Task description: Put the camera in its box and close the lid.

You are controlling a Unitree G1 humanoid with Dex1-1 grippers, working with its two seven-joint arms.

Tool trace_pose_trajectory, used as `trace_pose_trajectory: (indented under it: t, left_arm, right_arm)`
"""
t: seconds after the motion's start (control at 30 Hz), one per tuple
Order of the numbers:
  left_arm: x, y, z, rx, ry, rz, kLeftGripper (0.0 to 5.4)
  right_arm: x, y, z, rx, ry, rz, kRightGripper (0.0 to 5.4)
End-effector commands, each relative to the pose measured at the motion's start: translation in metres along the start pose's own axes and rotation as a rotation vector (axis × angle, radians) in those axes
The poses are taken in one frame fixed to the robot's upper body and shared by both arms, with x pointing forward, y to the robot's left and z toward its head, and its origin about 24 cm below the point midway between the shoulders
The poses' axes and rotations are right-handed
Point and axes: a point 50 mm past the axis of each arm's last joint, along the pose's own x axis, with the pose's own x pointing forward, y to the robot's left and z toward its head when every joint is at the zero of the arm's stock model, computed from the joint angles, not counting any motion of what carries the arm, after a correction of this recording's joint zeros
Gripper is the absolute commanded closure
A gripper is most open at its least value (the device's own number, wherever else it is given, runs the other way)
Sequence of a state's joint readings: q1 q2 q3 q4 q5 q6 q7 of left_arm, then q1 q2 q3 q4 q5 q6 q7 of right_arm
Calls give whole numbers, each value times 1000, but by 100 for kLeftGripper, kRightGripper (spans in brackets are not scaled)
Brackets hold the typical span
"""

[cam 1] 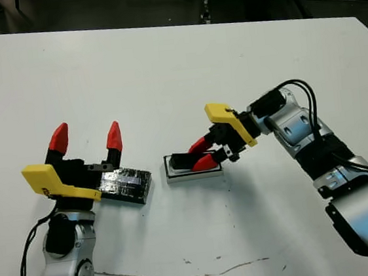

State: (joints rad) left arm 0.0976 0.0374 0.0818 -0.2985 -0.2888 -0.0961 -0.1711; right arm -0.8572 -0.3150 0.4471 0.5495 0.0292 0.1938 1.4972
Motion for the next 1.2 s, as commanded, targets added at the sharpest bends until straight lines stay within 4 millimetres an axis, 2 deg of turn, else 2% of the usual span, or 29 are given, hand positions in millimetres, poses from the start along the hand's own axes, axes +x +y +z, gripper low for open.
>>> trace_pose_trajectory:
  t: [0.03, 0.53, 0.6, 0.7, 0.8, 0.97, 1.1, 1.2]
  left_arm:
    - [-3, 2, -3, 6, 18, 5, 0]
    - [-3, 1, -4, 6, 24, 4, 0]
    - [-3, 1, -3, 9, 23, 5, 0]
    - [-2, 2, -3, 7, 20, 5, 0]
    - [-2, 2, -2, 8, 16, 0, 0]
    - [-1, 4, 0, 18, 16, -8, 0]
    - [0, 7, 3, 31, 6, -23, 0]
    - [1, 8, 6, 45, 4, -29, 0]
  right_arm:
    - [-6, 0, -13, 13, 54, -26, 295]
    - [-9, 0, -10, -2, 32, -80, 73]
    - [-15, -1, -6, -11, -1, -103, 43]
    - [-33, -3, 6, -26, -93, -158, 3]
    - [-53, 2, 14, -17, -203, -231, 1]
    - [-71, 18, 12, 85, -343, -383, 1]
    - [-79, 35, -3, 202, -525, -600, 1]
    - [-80, 53, -24, 273, -640, -818, 24]
